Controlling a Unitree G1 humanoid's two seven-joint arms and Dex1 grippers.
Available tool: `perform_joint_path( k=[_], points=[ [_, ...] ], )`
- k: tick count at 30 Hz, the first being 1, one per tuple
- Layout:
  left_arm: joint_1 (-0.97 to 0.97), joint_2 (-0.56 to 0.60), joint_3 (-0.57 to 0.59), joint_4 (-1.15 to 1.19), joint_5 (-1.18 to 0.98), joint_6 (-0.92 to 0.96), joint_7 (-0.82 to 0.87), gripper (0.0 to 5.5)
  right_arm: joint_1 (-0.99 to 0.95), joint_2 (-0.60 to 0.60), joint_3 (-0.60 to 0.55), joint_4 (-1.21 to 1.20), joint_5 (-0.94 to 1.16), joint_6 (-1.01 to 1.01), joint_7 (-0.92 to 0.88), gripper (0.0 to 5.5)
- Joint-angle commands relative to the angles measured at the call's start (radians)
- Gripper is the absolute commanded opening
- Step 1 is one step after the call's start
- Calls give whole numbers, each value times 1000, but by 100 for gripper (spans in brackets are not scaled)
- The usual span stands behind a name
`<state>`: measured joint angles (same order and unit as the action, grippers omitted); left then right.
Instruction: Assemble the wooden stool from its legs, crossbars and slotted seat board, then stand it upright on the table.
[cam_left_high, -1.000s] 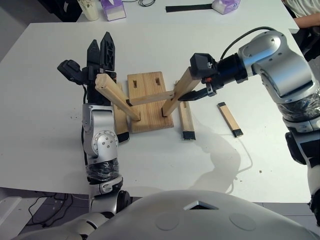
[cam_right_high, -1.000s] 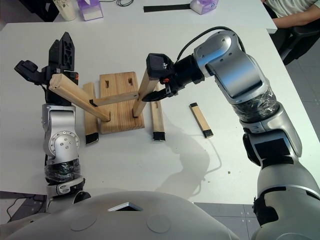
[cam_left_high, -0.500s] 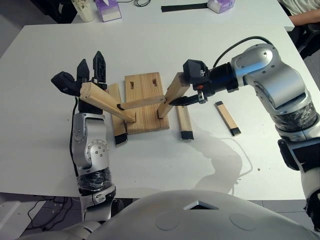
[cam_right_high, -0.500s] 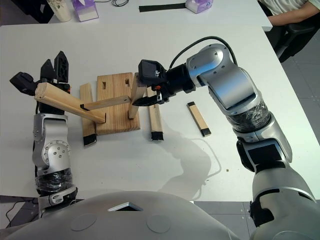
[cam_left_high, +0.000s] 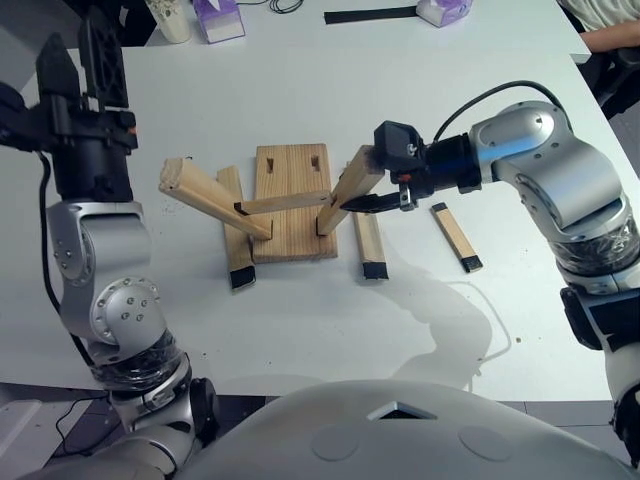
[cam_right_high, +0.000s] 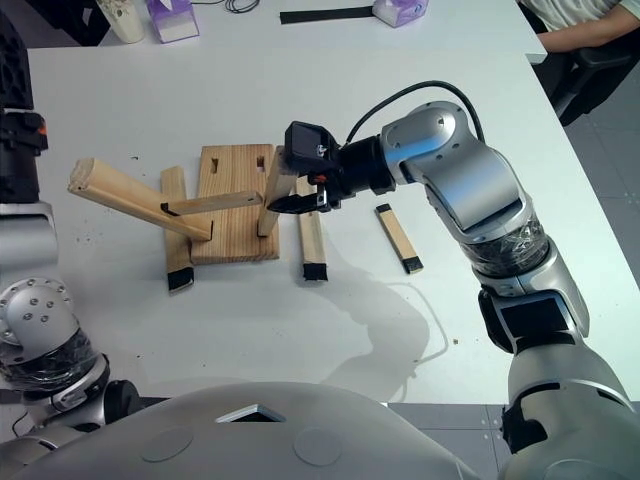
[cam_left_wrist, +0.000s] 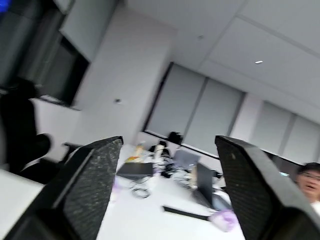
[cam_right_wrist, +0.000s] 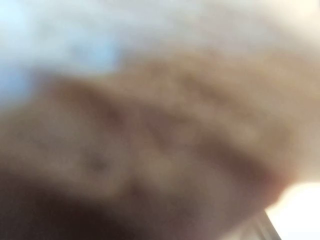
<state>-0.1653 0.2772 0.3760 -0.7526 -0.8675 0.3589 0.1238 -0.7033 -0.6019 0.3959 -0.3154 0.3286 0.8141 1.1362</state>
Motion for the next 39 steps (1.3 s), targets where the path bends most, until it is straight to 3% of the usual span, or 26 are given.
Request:
perform_joint_path(
  k=[1,5,8,17,22,31,39],
  points=[
    [-72,61,-166,-198,-147,146,93,271,38,-8,43,1,20,63,0,200],
    [-23,160,-337,-252,-47,327,148,200,22,-4,48,-7,32,75,3,200],
    [32,170,-450,-240,50,383,154,151,10,1,48,-18,41,88,3,200],
    [203,100,-593,-262,256,401,181,1,-16,-33,49,-21,50,102,20,200],
    [296,71,-602,-262,324,385,177,0,-35,-36,58,-24,62,119,25,200],
    [423,-28,-718,-121,550,245,169,0,-148,8,127,-13,82,158,61,200],
    [420,-128,-702,-166,609,165,144,0,-89,-73,166,-34,43,95,92,200]
  ],
)
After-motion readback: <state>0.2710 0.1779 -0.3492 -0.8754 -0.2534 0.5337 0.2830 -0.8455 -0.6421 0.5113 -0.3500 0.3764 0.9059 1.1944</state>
